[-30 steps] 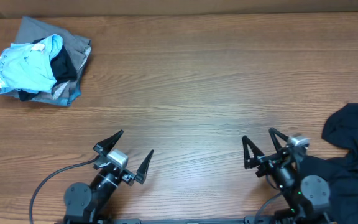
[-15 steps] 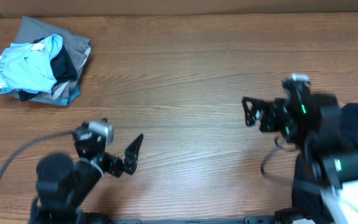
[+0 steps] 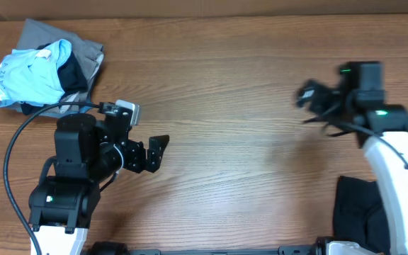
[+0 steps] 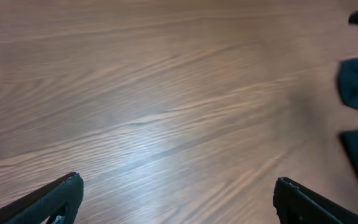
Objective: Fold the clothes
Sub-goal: 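Grasp the black T-shirt at the right edge with the right gripper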
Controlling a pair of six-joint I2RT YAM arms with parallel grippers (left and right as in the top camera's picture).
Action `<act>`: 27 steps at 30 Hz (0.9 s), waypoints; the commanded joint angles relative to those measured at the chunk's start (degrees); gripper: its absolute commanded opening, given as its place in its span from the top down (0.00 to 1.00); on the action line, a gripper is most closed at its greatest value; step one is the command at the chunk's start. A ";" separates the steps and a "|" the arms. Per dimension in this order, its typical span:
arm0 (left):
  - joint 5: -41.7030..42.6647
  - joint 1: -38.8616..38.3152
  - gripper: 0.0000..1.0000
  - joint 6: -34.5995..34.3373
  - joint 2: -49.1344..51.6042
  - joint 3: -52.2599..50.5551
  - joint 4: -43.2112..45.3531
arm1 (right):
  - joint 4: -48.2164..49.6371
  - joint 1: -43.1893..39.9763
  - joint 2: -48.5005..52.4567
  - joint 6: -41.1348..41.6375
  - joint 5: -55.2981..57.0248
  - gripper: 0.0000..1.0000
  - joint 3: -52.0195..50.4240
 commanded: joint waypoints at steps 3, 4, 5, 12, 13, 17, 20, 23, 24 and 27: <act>5.62 -0.37 0.00 -0.74 0.07 1.77 0.13 | 2.49 -17.88 2.54 4.72 8.83 0.02 1.62; 5.62 -0.37 0.00 -0.74 0.07 1.79 0.26 | 2.93 -20.13 3.76 4.74 8.83 0.06 1.62; 5.62 -0.37 0.00 -0.76 0.07 1.77 0.46 | 3.45 -22.21 5.31 5.38 8.85 0.09 1.62; 5.64 -0.37 0.00 -0.76 0.07 1.79 1.18 | 5.46 -29.59 18.23 7.06 8.33 0.15 1.62; 5.64 -0.37 0.00 -0.76 0.07 1.79 1.14 | 5.46 -29.77 19.96 7.08 8.17 0.16 1.62; 5.66 -0.37 0.00 -0.79 0.07 1.79 1.14 | 6.97 -29.90 26.45 7.04 8.44 0.18 1.62; 5.66 -0.37 0.00 -0.76 0.07 1.79 1.14 | 7.87 -29.90 29.42 7.06 10.29 0.23 1.62; 5.66 -0.37 0.00 -0.79 0.07 1.77 0.98 | 8.28 -29.90 31.43 7.06 10.34 0.40 1.62; 5.66 -0.37 0.00 -0.76 0.07 1.77 0.90 | 8.26 -29.90 32.13 7.04 10.45 0.45 1.62; 5.68 -0.37 0.00 -0.79 0.07 1.77 0.87 | 7.56 -29.81 33.59 7.08 10.51 0.59 1.60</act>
